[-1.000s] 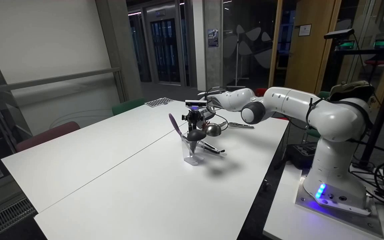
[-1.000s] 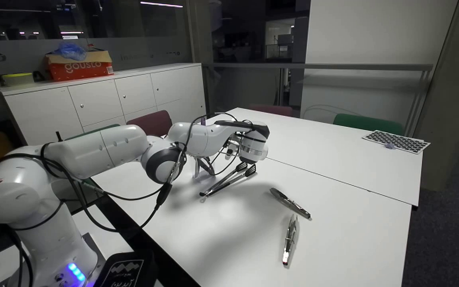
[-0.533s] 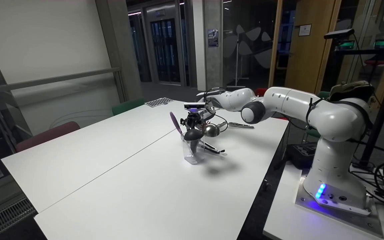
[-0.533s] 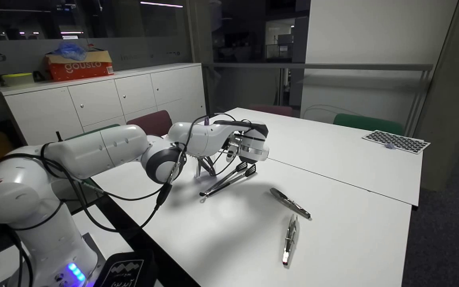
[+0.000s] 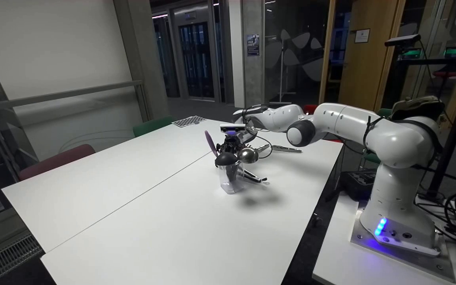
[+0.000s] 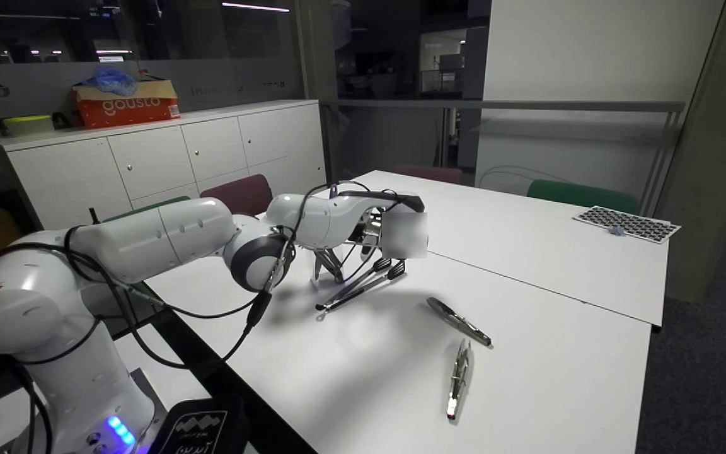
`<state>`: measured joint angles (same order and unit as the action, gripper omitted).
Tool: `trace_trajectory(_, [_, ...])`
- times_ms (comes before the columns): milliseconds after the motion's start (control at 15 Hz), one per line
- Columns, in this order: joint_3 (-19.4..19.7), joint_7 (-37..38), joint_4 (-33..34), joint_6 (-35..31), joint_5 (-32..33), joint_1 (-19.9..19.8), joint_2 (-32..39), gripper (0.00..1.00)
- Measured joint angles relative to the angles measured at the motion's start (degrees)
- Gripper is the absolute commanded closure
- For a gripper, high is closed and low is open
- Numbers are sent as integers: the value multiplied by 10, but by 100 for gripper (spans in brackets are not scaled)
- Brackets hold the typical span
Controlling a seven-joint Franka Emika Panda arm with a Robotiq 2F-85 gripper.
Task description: Put the can opener inside the container
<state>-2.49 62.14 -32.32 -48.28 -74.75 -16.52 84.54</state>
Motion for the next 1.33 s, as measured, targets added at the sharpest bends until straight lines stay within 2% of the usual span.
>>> trace_trajectory(267, [4,-28,14,-1,60,-1,0,0])
trace_trajectory(867, [6,-106,109,-48,214,-1,-35,0])
trace_trajectory(1067, [28,-108,131,-63,236,0,-67,0])
trace_trajectory(1333, [83,-126,131,-63,296,-1,-121,0])
